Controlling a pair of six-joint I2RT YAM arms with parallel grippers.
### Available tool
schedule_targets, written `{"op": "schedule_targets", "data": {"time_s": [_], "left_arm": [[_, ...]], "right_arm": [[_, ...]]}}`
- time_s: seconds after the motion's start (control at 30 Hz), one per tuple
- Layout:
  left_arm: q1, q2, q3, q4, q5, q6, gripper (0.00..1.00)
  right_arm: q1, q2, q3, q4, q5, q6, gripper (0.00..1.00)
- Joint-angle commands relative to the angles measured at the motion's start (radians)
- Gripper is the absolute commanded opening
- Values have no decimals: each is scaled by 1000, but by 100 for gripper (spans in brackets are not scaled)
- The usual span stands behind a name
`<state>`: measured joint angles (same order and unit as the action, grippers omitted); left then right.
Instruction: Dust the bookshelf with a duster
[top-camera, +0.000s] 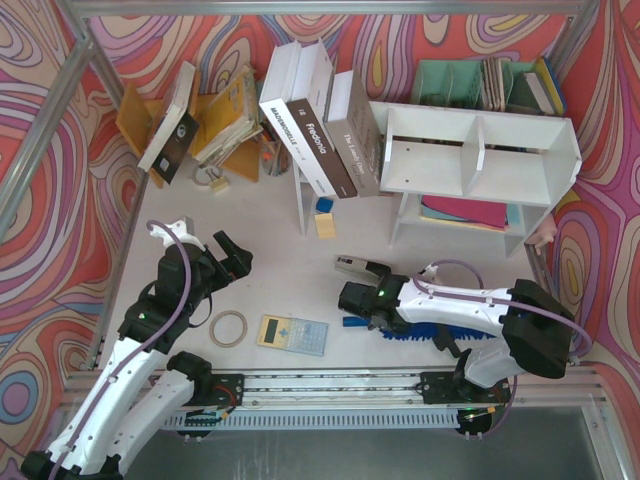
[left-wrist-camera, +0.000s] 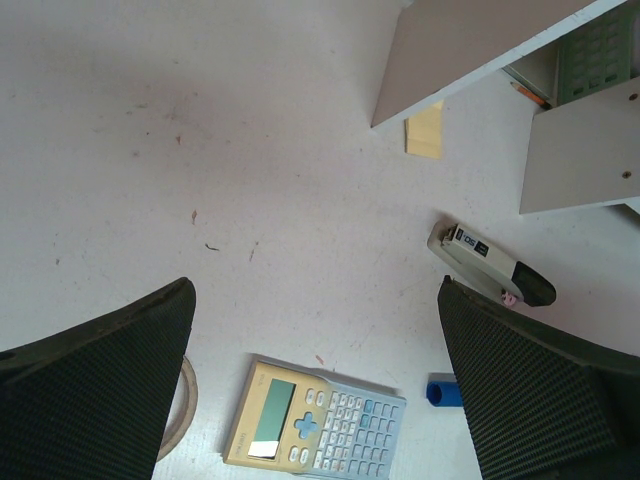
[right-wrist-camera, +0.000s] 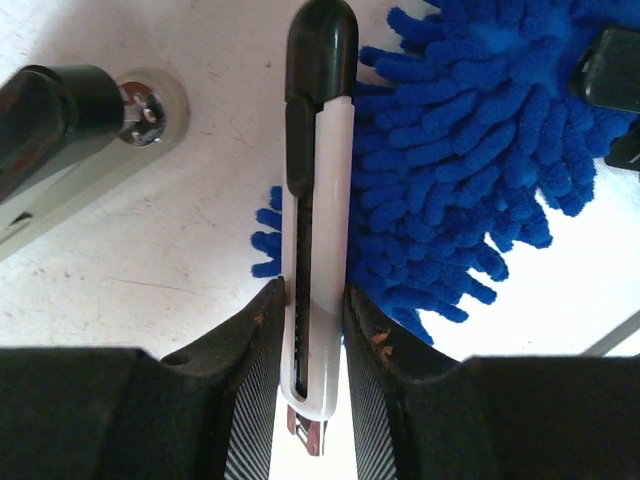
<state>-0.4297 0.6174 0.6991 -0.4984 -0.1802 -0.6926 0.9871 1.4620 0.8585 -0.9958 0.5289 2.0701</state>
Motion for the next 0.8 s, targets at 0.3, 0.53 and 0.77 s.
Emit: {"op": "schedule_targets", "data": {"time_s": [0.3,0.53,0.77], "left_arm": [[-2,-3,-18,14,-18,-4,98],[-2,-10,-17,11,-17,-4,98],[-3,-1,-13,13,-13,-2,98]], "right_arm": [[-5,-19,43,5,87,56,32],[-4,-16,41,10,85,48,36],[-5,-161,46,-192,132,67,44]]}}
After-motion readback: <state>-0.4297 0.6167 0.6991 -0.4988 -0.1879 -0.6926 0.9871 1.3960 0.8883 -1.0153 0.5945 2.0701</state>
